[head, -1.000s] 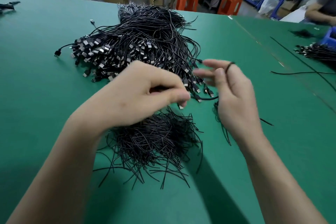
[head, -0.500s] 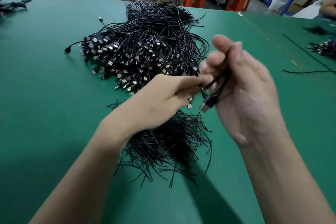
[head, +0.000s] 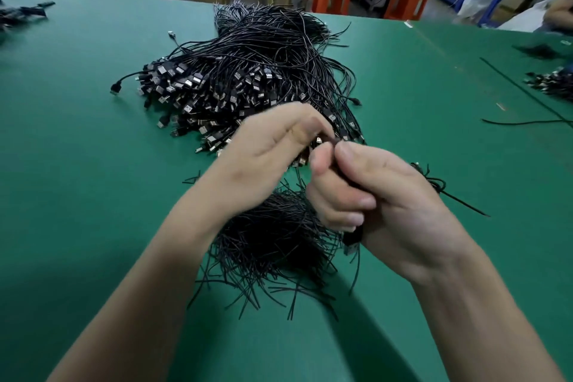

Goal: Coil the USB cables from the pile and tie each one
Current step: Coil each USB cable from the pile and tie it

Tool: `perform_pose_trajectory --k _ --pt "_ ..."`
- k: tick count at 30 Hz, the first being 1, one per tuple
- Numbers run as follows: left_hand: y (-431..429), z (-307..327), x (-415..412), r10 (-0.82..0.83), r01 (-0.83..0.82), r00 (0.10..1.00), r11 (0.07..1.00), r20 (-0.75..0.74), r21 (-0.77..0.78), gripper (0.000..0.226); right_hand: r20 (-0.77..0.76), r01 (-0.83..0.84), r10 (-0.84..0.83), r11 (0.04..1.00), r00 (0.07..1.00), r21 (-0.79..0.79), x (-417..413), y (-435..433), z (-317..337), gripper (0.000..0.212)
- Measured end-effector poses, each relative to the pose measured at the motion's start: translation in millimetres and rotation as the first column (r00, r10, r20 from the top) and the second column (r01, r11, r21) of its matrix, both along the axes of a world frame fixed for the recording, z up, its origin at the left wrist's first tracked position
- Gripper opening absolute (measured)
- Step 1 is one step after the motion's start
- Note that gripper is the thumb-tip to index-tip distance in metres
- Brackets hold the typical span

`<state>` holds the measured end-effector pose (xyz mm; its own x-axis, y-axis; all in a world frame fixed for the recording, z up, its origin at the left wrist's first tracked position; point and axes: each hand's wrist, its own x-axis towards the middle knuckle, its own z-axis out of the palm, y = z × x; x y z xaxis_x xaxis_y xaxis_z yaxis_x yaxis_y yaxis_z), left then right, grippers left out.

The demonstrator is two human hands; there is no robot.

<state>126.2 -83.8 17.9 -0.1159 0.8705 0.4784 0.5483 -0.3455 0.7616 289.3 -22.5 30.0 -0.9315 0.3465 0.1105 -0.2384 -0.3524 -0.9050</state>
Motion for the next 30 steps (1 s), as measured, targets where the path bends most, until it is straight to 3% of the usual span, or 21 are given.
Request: perform_pose_trajectory --k 3,4,6,9,11,13,14,16,19,21,23,25,27,30 --pt "5 -7 20 -0.117 0.125 0.989 0.989 0.089 -0.081 0.040 -0.127 0.208 -0.218 0.974 0.968 -0.086 -2 3 7 0.029" --pt "5 -8 25 -0.121 0.126 0.991 0.987 0.054 -0.103 0.046 -0.153 0.306 -0.318 0.947 0.936 -0.092 -3 6 8 0.029" --pt "8 -13 29 -0.096 0.074 0.987 0.983 -0.127 -0.170 0.033 -0.174 0.516 -0.501 0.855 0.848 0.050 -4 12 9 0.029" --pt "7 -11 27 -0.075 0.010 0.949 0.978 -0.305 -0.209 0.020 -0.219 0.670 -0.675 0.530 0.705 0.520 0 18 4 0.028" --pt "3 -2 22 -0.016 -0.058 0.911 0.984 -0.413 -0.166 0.022 -0.233 0.582 -0.727 0.271 0.645 0.767 5 22 -4 0.025" --pt "-4 8 12 0.069 -0.153 0.855 0.981 -0.515 -0.122 0.030 -0.160 0.366 -0.747 0.119 0.646 0.923 9 24 -10 0.025" --pt "-7 13 6 0.112 -0.195 0.837 0.976 -0.535 -0.100 0.031 -0.075 0.245 -0.746 0.120 0.662 0.962 11 24 -13 0.028" --pt "-14 19 -6 0.172 -0.241 0.829 0.969 -0.532 -0.062 0.029 0.113 0.084 -0.707 0.238 0.698 0.968 14 22 -18 0.034" --pt "-18 21 -16 0.217 -0.247 0.860 0.969 -0.461 -0.005 0.024 0.331 0.024 -0.472 0.602 0.817 0.798 15 14 -23 0.039" --pt "-17 20 -15 0.227 -0.228 0.917 0.973 -0.329 0.035 0.018 0.367 -0.019 -0.272 0.781 0.890 0.625 17 12 -23 0.038" --pt "-13 16 -12 0.234 -0.228 0.967 0.972 -0.104 0.063 0.032 0.327 -0.026 -0.176 0.848 0.928 0.529 18 12 -21 0.034" --pt "-8 12 -11 0.168 -0.172 0.973 0.985 0.160 0.015 0.063 0.265 0.018 -0.168 0.872 0.949 0.488 17 12 -18 0.033" --pt "-4 6 -10 0.026 -0.005 0.965 0.997 0.262 -0.083 0.080 0.202 0.059 -0.165 0.893 0.965 0.445 15 12 -15 0.033" --pt "-2 1 -9 -0.141 0.184 0.970 0.958 0.198 -0.219 0.044 0.148 0.066 -0.140 0.905 0.979 0.420 13 12 -11 0.032"
